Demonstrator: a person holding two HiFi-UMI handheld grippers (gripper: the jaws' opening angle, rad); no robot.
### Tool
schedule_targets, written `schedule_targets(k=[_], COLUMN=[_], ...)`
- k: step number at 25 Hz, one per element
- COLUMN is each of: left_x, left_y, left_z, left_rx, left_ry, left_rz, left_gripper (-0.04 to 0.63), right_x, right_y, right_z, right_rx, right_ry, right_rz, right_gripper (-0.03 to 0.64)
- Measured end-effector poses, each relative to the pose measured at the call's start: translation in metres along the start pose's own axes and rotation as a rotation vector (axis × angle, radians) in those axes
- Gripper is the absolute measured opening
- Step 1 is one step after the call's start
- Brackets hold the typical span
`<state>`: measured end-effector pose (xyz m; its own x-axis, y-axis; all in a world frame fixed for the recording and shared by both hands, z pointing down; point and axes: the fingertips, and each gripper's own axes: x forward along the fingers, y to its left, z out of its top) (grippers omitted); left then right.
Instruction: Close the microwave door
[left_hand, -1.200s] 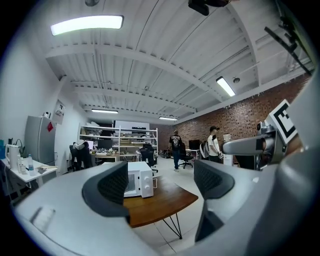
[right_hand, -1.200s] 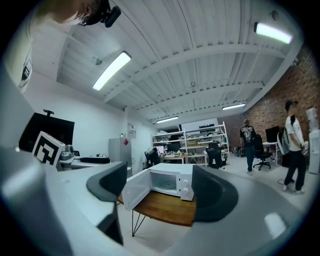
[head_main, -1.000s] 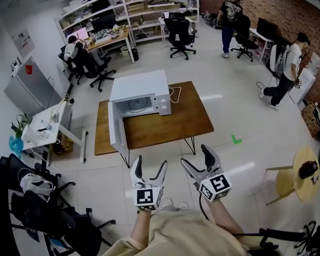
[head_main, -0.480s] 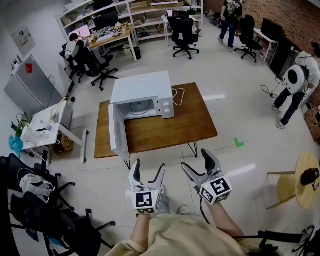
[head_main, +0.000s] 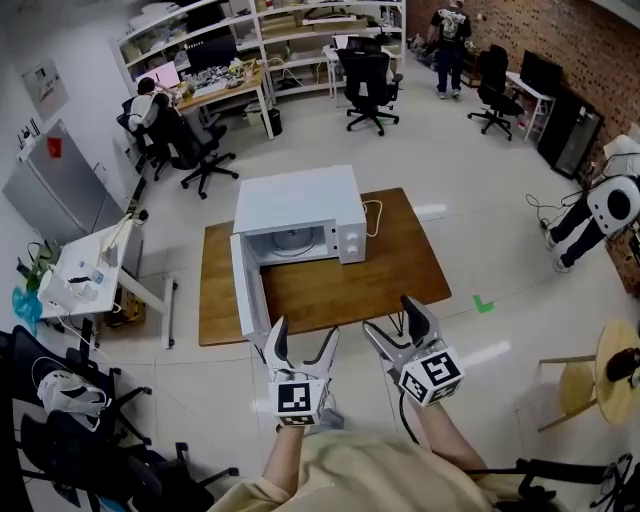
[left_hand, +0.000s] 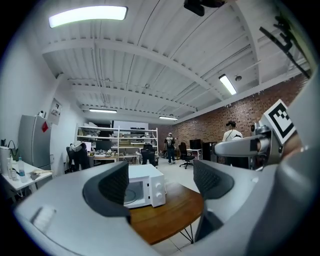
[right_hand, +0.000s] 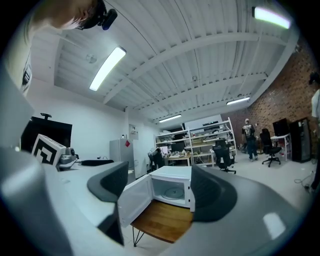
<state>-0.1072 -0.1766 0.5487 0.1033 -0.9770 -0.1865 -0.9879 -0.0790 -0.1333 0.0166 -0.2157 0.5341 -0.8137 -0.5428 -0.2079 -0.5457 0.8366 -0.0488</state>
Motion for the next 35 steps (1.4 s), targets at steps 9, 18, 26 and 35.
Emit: schedule_targets(k=[9, 18, 26, 35], left_x=[0.036, 0.054, 0.074, 0.092], left_y=[0.109, 0.205, 0.238, 0.252], left_z=[-0.006, -0.049, -0.081, -0.173], left_rx=[0.014, -0.021, -0.04, -0.191], left_ry=[-0.039, -0.032, 0.022, 0.349], left_rz=[-0.015, -0.002, 0.016, 0.069], left_gripper=[0.41, 0.4, 0.4, 0.4], right_x=[0.117, 0.2, 0.227, 0.24], right_y=[0.022, 0.049, 0.03, -0.032], right_z=[-0.015, -0.059, -0.076, -0.063], right_rx=[-0.01, -0.005, 0.025, 0.084], right_ry=[-0.006, 0.032, 0.052, 0.038], right_rz=[-0.006, 0.003, -0.011, 0.042], right_gripper=[0.374, 0.37, 0.367, 0.357])
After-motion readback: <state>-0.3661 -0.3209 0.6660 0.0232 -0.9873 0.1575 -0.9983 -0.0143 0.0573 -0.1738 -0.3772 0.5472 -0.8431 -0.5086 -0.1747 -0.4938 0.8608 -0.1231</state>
